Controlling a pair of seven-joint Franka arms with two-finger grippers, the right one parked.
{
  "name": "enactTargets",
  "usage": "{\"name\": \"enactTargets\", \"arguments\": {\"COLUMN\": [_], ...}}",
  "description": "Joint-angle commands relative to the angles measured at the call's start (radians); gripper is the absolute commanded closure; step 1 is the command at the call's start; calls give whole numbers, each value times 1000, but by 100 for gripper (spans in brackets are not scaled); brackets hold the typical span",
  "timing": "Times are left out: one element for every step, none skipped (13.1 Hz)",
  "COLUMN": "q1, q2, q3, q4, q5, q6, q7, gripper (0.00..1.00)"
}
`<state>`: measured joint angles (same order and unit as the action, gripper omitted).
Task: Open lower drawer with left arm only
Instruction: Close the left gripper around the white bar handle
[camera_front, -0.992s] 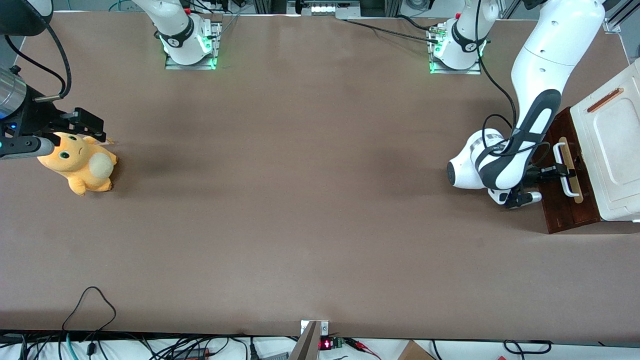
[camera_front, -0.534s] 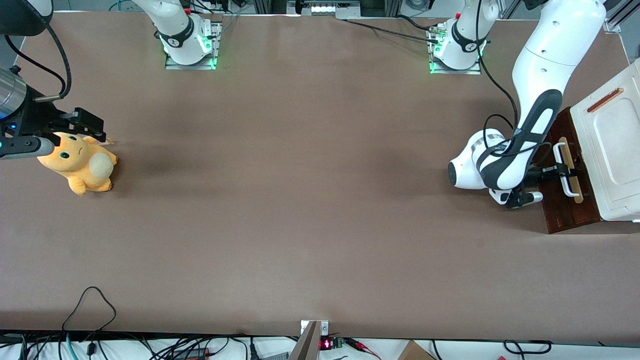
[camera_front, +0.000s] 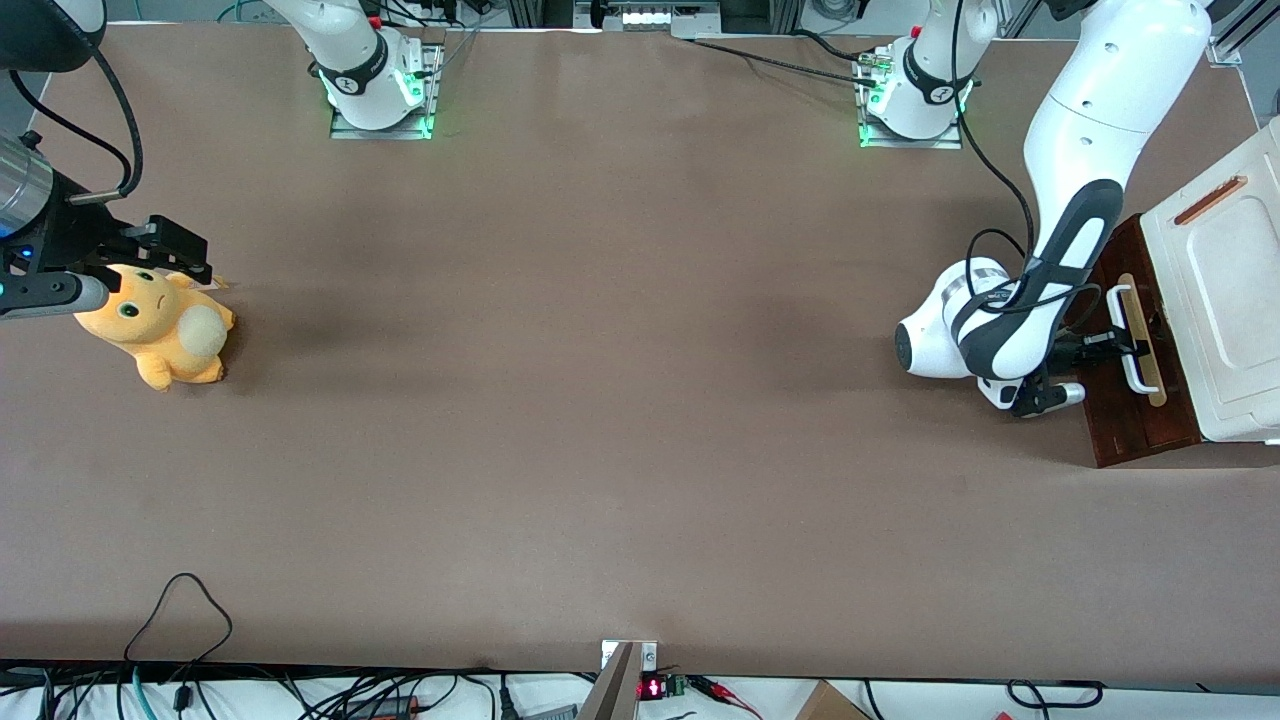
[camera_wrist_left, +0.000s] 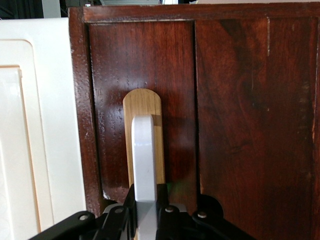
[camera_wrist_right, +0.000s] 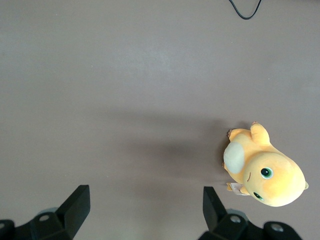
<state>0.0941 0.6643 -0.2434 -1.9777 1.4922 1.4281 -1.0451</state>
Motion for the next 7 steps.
{"name": "enactTargets", "arguments": {"q1": [1,-5,-19,-24,-39,-50,-59], "q2": [-2,-3,-2,-2,-2,0,1], "q3": [-14,-17,-34,-49,-62,-72,-86], "q4": [-9,-7,-4,-1,0,2,3], "q5": [34,34,33,33,30,25,19], "q6": [-11,-11,-14,-20,-23,-29,-44], "q7": [10,8,8,8,8,7,7], "gripper": [94,95,95,96,97,97,97]}}
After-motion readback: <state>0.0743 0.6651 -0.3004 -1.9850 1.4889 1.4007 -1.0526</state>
